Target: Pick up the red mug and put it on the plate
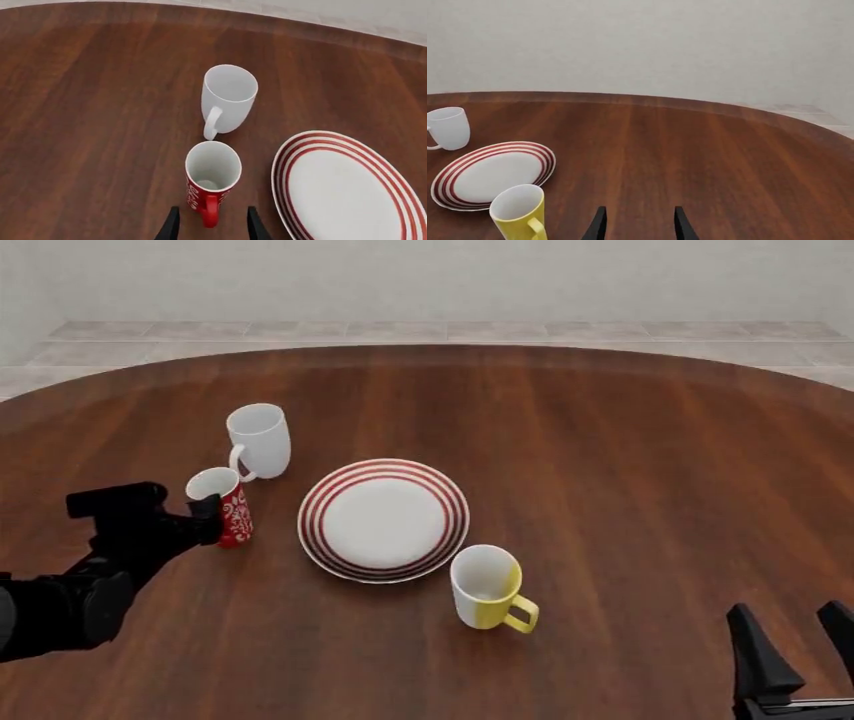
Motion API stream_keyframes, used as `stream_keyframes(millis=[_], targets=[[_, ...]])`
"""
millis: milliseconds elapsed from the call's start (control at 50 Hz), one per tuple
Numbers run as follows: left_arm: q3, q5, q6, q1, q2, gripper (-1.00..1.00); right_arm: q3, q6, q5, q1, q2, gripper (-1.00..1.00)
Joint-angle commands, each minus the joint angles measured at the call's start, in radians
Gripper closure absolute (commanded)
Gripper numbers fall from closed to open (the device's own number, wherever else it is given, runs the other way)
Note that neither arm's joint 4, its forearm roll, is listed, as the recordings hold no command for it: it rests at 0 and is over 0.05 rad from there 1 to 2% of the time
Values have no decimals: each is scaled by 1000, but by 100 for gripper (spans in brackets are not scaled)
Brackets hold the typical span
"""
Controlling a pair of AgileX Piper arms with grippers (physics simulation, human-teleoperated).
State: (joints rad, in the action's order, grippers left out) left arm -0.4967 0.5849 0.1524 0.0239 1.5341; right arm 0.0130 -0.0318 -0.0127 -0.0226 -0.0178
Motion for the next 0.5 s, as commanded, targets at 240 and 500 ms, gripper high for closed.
stream_keyframes(millis=[240, 500], targets=[[-30, 23, 5, -11, 72, -100, -5, 0, 2, 0, 3, -100], [-36, 37, 19, -7, 109, -100, -4, 6, 6, 4, -4, -100]])
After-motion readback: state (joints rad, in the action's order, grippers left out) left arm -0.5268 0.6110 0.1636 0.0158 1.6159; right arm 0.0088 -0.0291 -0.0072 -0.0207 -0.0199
